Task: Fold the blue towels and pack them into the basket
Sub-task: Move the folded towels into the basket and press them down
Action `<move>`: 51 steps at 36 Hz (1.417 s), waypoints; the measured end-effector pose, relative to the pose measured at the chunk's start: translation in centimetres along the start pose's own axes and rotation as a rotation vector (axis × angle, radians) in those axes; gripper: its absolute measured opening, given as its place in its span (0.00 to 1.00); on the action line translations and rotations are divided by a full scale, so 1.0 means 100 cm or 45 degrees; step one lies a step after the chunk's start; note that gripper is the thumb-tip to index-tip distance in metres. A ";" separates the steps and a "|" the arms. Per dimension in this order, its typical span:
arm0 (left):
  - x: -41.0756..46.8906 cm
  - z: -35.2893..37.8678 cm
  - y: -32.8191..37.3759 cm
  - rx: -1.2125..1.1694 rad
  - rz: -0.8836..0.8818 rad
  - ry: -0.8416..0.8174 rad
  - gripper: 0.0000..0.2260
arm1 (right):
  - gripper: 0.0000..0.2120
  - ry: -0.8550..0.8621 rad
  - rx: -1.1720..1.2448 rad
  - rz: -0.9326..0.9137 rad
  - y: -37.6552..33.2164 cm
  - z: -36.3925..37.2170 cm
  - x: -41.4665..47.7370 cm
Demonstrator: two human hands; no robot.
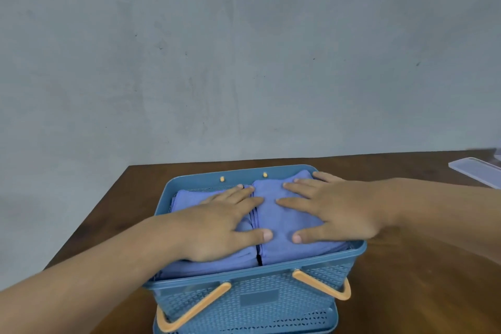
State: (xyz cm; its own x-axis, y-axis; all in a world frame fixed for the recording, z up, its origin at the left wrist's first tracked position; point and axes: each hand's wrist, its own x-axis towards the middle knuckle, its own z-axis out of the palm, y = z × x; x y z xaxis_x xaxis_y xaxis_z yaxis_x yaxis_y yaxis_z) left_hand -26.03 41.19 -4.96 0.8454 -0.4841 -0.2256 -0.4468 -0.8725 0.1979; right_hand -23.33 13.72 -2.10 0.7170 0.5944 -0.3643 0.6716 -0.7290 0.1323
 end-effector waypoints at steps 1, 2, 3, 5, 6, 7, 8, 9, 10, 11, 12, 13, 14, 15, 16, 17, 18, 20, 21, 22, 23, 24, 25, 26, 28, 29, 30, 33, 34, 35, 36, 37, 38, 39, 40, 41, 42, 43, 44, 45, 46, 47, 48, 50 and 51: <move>0.000 -0.001 -0.001 -0.007 -0.003 -0.016 0.41 | 0.44 -0.039 -0.012 0.020 -0.002 0.000 0.000; 0.001 -0.001 -0.001 -0.011 -0.003 -0.030 0.41 | 0.43 -0.081 -0.020 0.039 -0.004 -0.001 0.000; 0.001 -0.001 -0.002 -0.012 -0.001 -0.036 0.42 | 0.42 -0.116 -0.028 0.047 -0.005 -0.003 -0.001; 0.001 0.000 -0.002 -0.004 0.000 -0.037 0.43 | 0.41 -0.140 -0.024 0.045 -0.008 -0.007 -0.003; 0.000 -0.001 -0.001 -0.003 -0.003 -0.030 0.43 | 0.41 -0.119 -0.005 0.041 -0.008 -0.008 -0.004; -0.001 -0.002 0.000 -0.010 -0.007 -0.016 0.42 | 0.40 -0.075 0.014 0.038 -0.008 -0.008 -0.006; -0.004 -0.003 0.000 -0.024 -0.017 0.002 0.41 | 0.40 -0.019 0.023 0.039 -0.007 -0.006 -0.007; -0.007 -0.005 0.000 -0.044 -0.028 0.021 0.41 | 0.40 0.031 0.019 0.052 -0.005 -0.004 -0.008; -0.010 -0.006 -0.001 -0.067 -0.041 0.037 0.41 | 0.40 0.054 0.010 0.075 -0.003 -0.001 -0.008; -0.011 -0.006 -0.003 -0.088 -0.050 0.044 0.41 | 0.40 0.047 0.011 0.103 -0.002 0.001 -0.007; -0.012 -0.005 -0.005 -0.094 -0.058 0.030 0.42 | 0.41 0.021 0.028 0.128 -0.001 0.003 -0.006; -0.013 -0.003 -0.006 -0.080 -0.058 0.010 0.43 | 0.41 0.002 0.054 0.137 -0.001 0.004 -0.005; -0.013 -0.001 -0.006 -0.064 -0.057 -0.001 0.44 | 0.42 0.004 0.080 0.132 -0.002 0.004 -0.004; -0.012 -0.001 -0.006 -0.061 -0.056 0.000 0.44 | 0.42 0.027 0.106 0.124 -0.002 0.003 -0.004; -0.014 -0.003 -0.005 -0.083 -0.063 0.010 0.43 | 0.42 0.073 0.140 0.118 -0.002 0.001 -0.004; -0.016 -0.008 -0.004 -0.118 -0.071 0.032 0.41 | 0.41 0.143 0.182 0.115 -0.002 -0.001 -0.004; -0.021 -0.012 -0.004 -0.153 -0.080 0.065 0.40 | 0.39 0.231 0.222 0.115 -0.001 -0.002 -0.005; -0.031 -0.019 -0.012 -0.186 -0.103 0.166 0.37 | 0.36 0.407 0.299 0.130 0.007 0.001 -0.008; -0.035 -0.020 -0.020 -0.197 -0.106 0.240 0.37 | 0.34 0.481 0.359 0.146 0.012 0.004 -0.009; -0.041 -0.019 -0.030 -0.207 -0.116 0.336 0.36 | 0.34 0.549 0.452 0.171 0.016 0.009 -0.009; -0.047 -0.016 -0.040 -0.247 -0.144 0.438 0.35 | 0.34 0.607 0.575 0.215 0.022 0.016 -0.009; -0.052 -0.010 -0.050 -0.326 -0.193 0.542 0.33 | 0.34 0.656 0.731 0.267 0.024 0.023 -0.009; -0.056 -0.004 -0.058 -0.421 -0.254 0.634 0.32 | 0.35 0.696 0.921 0.321 0.025 0.030 -0.008; -0.060 0.002 -0.064 -0.537 -0.311 0.711 0.33 | 0.37 0.723 1.156 0.370 0.024 0.038 -0.008; -0.067 0.017 -0.072 -0.879 -0.400 0.792 0.35 | 0.40 0.713 1.672 0.420 0.020 0.052 -0.005; -0.070 0.024 -0.074 -1.044 -0.420 0.792 0.35 | 0.40 0.675 1.882 0.407 0.018 0.059 -0.003; -0.072 0.032 -0.078 -1.201 -0.377 0.783 0.36 | 0.39 0.620 2.038 0.362 0.016 0.066 -0.001; -0.066 0.047 -0.068 -1.612 -0.279 0.821 0.30 | 0.24 0.526 2.369 0.259 0.000 0.073 -0.001; -0.062 0.049 -0.061 -1.647 -0.277 0.846 0.21 | 0.23 0.543 2.440 0.264 -0.007 0.070 -0.003; -0.060 0.048 -0.050 -1.721 -0.272 0.883 0.19 | 0.24 0.572 2.500 0.259 -0.012 0.069 -0.005; -0.061 0.044 -0.039 -1.752 -0.260 0.951 0.20 | 0.24 0.602 2.555 0.231 -0.015 0.067 -0.005; -0.059 0.042 -0.036 -1.754 -0.260 0.994 0.20 | 0.24 0.644 2.602 0.213 -0.017 0.064 -0.005; -0.058 0.039 -0.039 -1.774 -0.263 1.047 0.22 | 0.23 0.685 2.644 0.203 -0.019 0.061 -0.005; -0.052 0.038 -0.050 -1.812 -0.280 1.080 0.24 | 0.22 0.725 2.671 0.208 -0.016 0.058 -0.003; -0.047 0.034 -0.055 -1.884 -0.244 1.091 0.26 | 0.22 0.752 2.698 0.206 -0.012 0.054 0.000; -0.045 0.026 -0.058 -1.986 -0.201 1.076 0.29 | 0.22 0.773 2.710 0.196 -0.006 0.049 0.003; -0.040 0.020 -0.061 -2.077 -0.146 1.029 0.31 | 0.24 0.790 2.711 0.184 -0.001 0.041 0.005; -0.034 0.012 -0.066 -2.140 -0.091 1.006 0.32 | 0.26 0.805 2.703 0.169 0.007 0.034 0.009; -0.028 0.001 -0.069 -2.151 -0.041 0.996 0.32 | 0.28 0.818 2.704 0.148 0.015 0.024 0.014; -0.020 -0.011 -0.073 -2.130 -0.015 1.012 0.32 | 0.30 0.829 2.704 0.124 0.024 0.013 0.019; -0.009 -0.022 -0.076 -2.139 -0.002 1.042 0.32 | 0.31 0.837 2.704 0.089 0.032 0.002 0.025; 0.004 -0.033 -0.084 -2.130 -0.007 1.062 0.31 | 0.31 0.848 2.704 0.054 0.041 -0.007 0.033; 0.017 -0.043 -0.089 -2.118 0.004 1.080 0.31 | 0.30 0.856 2.703 0.033 0.051 -0.015 0.041; 0.043 -0.058 -0.100 -2.124 0.014 1.095 0.29 | 0.33 0.862 2.689 0.009 0.069 -0.025 0.061; 0.057 -0.063 -0.108 -2.148 0.019 1.093 0.29 | 0.36 0.859 2.695 -0.003 0.078 -0.028 0.072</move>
State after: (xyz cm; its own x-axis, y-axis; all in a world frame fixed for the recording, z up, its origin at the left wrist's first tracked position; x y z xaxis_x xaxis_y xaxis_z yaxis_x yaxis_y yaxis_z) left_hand -14.54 48.24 -2.40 0.9795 0.1338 0.1507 -0.1894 0.3569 0.9147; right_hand -12.37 13.23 -1.13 0.9678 0.2507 -0.0245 -0.1150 0.3530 -0.9285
